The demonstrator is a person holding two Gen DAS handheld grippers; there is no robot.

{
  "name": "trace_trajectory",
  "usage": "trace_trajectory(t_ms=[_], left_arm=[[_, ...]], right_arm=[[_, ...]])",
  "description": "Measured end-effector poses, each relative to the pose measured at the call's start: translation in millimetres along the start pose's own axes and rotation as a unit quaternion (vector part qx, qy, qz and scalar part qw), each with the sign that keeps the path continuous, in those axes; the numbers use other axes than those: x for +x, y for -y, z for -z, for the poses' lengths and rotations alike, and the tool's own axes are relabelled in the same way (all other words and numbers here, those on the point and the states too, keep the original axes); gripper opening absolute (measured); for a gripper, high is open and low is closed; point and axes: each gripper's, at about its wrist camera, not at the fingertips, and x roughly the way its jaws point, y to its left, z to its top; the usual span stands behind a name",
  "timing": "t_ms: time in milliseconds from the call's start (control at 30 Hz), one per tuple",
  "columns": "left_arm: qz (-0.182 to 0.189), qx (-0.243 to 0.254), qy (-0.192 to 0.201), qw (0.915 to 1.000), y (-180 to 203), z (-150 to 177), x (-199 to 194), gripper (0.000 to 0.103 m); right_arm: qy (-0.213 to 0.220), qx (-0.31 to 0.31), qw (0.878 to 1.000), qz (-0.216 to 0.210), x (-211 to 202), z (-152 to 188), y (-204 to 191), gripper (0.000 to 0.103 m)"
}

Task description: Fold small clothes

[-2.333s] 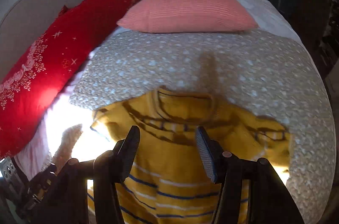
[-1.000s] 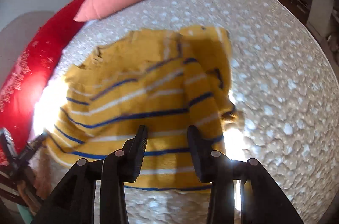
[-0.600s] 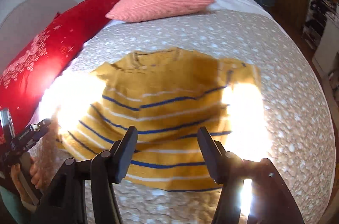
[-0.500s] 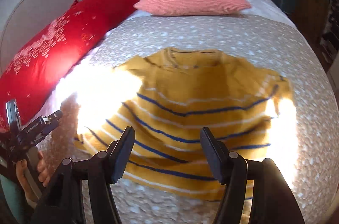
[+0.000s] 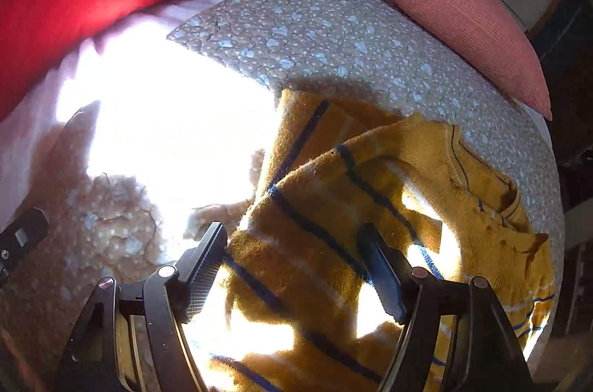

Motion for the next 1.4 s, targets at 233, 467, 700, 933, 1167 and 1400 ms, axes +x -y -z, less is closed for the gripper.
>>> trace_trajectory(t_ms=[233,467,700,933,1167,1400], left_arm=[[-0.015,0.005,0.005,0.9999,5,1,-2,0.07],[-0.041,0.019,0.016,0.9989,17,6,-1,0.07],[-0.037,0.072,0.018,0.9966,58,28,3,0.07],[-0.004,0.132,-0.022,0.991,110,74,29,0.07],[0.013,0.207,-0.021,0.9781,151,129,9,0.07],[0.041,0.254,-0.015,0.9662,201,146,-19,0.074]], right_arm=[[0.007,-0.001,0.999,0.036,7,5,-3,0.048],[0.073,0.103,0.989,-0.074,-42,23,94,0.014],[0.119,0.23,0.963,-0.076,-78,107,256,0.008],[0.059,0.368,0.927,-0.041,-31,224,394,0.003],[0.147,0.394,0.886,-0.195,-63,269,396,0.017],[0.158,0.32,0.901,-0.246,-56,196,314,0.086]])
